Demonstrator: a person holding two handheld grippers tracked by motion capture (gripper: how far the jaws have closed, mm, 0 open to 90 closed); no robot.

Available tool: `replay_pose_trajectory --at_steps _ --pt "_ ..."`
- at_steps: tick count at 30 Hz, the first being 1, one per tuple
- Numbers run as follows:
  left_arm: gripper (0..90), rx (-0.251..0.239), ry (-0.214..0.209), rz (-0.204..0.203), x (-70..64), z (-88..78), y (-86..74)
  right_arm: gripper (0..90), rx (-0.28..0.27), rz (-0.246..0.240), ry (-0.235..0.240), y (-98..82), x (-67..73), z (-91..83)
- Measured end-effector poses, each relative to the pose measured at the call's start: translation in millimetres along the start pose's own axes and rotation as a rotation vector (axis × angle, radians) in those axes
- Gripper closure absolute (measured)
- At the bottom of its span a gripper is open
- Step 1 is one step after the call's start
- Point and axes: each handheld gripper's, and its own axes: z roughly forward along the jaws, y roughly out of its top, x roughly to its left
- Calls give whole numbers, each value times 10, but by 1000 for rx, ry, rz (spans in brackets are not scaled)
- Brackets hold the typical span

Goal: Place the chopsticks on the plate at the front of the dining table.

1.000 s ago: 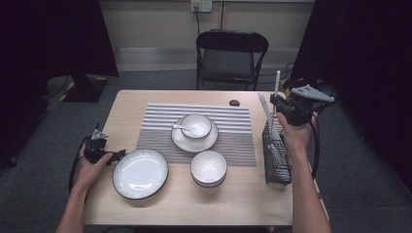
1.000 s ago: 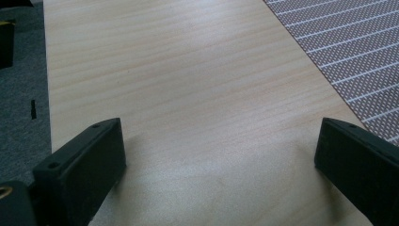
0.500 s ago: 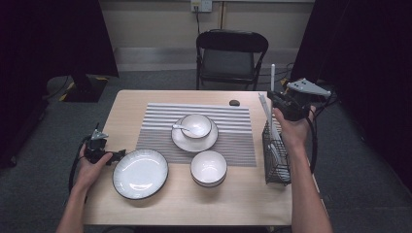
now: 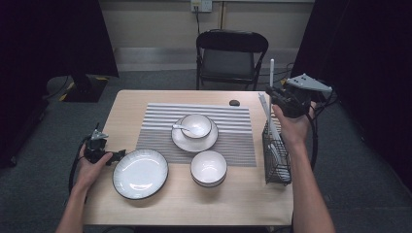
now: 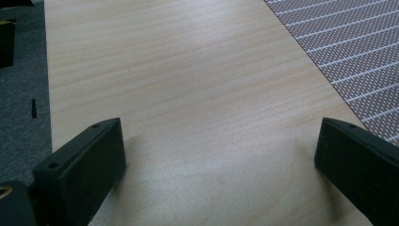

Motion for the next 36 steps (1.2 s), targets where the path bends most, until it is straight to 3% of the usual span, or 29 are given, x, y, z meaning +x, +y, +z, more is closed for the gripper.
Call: replay_pose_trajectory --at_steps 16,18,20,22,27,36 --pt "67 -9 1 -12 9 -30 -12 847 -33 97 145 -44 103 82" --pt "70 -12 -8 -19 15 -40 -13 848 -39 104 162 -52 122 104" --pt "89 -24 -56 -39 24 -58 -8 848 -43 109 170 -60 139 119" --pt "160 -25 -54 -38 15 -70 -2 848 -51 116 176 -71 160 130" --pt "162 -14 -82 -43 7 -97 20 847 -45 116 186 -91 217 155" --pt "190 -24 -104 18 -152 -256 93 847 -38 108 216 -92 344 225"
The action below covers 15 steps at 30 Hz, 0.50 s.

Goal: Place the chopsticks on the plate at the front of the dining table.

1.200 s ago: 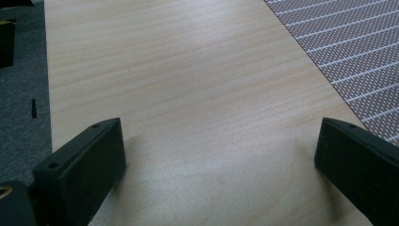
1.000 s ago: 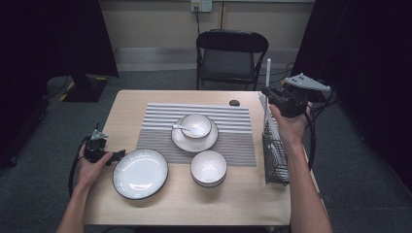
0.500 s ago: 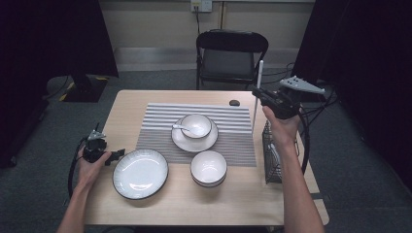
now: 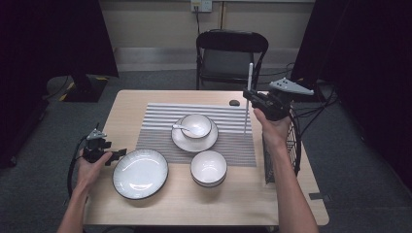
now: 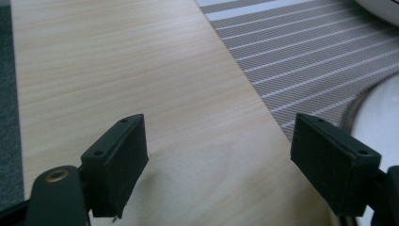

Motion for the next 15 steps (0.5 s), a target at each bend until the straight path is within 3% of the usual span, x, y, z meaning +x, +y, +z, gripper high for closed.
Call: replay_pose_trajectory --at_steps 5,7,15 --pt "205 -30 -15 1 -39 -153 26 847 3 -2 29 -40 108 90" --pt "205 -42 6 -1 -37 -216 38 847 9 -5 36 -52 136 127" --pt "205 -117 -31 16 -123 -457 82 847 13 -6 55 -69 228 248"
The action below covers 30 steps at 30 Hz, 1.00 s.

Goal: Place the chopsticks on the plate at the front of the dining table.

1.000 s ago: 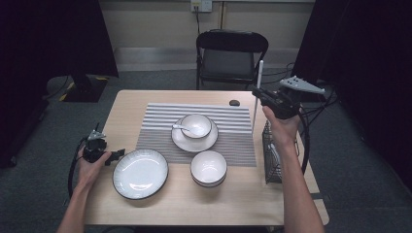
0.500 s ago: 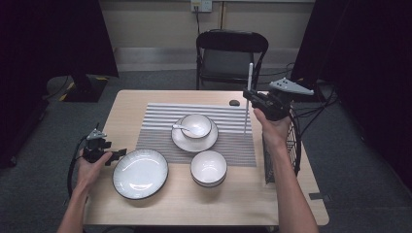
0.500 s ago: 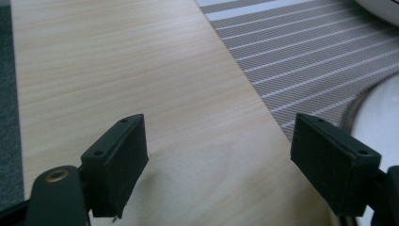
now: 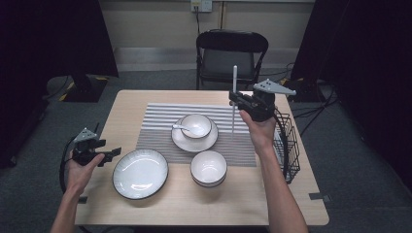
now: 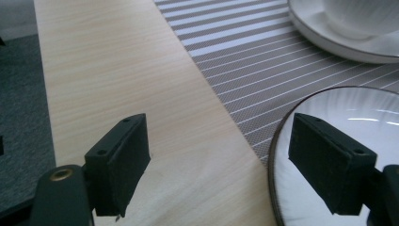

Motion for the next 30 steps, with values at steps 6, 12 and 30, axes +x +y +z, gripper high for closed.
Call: replay_pose_trajectory --at_steps 6,12,30 --pt "211 -18 -62 37 -155 -120 80 847 -2 -5 20 4 93 40" --pt "231 -87 -104 40 -263 -267 144 847 0 -8 32 -2 146 59" --pt "254 -135 -259 157 -749 -285 316 847 -7 -22 87 36 365 173"
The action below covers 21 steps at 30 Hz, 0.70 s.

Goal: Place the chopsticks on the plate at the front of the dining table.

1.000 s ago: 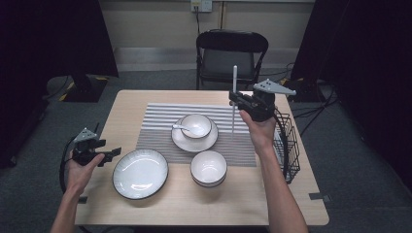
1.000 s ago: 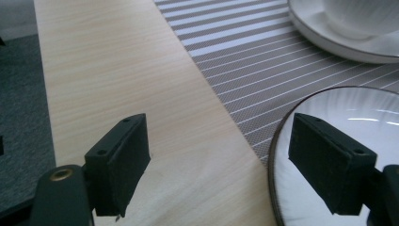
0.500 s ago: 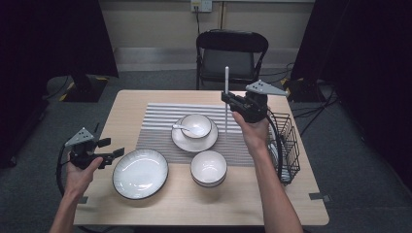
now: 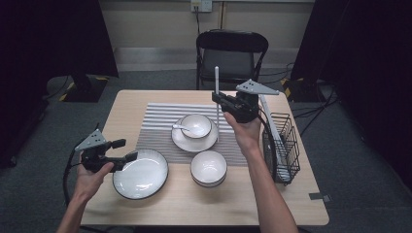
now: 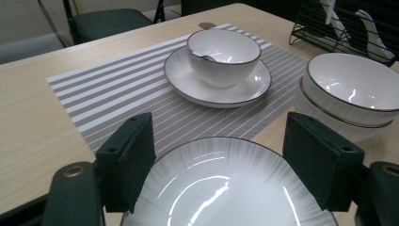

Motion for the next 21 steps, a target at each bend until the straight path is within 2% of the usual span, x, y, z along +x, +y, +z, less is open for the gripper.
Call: replay_pose_trajectory --at_steps 2,3,5,8,12,15,16,19,21 --pt "258 -19 -44 -7 -34 18 14 847 -3 -2 7 5 25 14" --pt "270 -24 -55 -14 -54 30 19 847 -3 2 12 5 41 23" --pt "284 -27 -61 11 -95 49 31 847 -6 0 17 2 61 41" --pt "287 -31 -106 2 -142 81 32 847 -7 -3 30 -9 100 69" --pt "278 -44 -128 16 -209 104 44 847 -8 -5 47 -19 164 101" --pt "274 -49 -159 14 -264 111 54 847 -9 -5 55 -21 210 120" --pt "276 -55 -170 1 -286 120 49 847 -9 -8 62 -24 229 127" --pt "283 -39 -174 27 -355 149 48 846 -11 -7 70 -30 253 134" --pt "283 -38 -194 33 -402 161 55 847 -9 -15 76 -41 286 145"
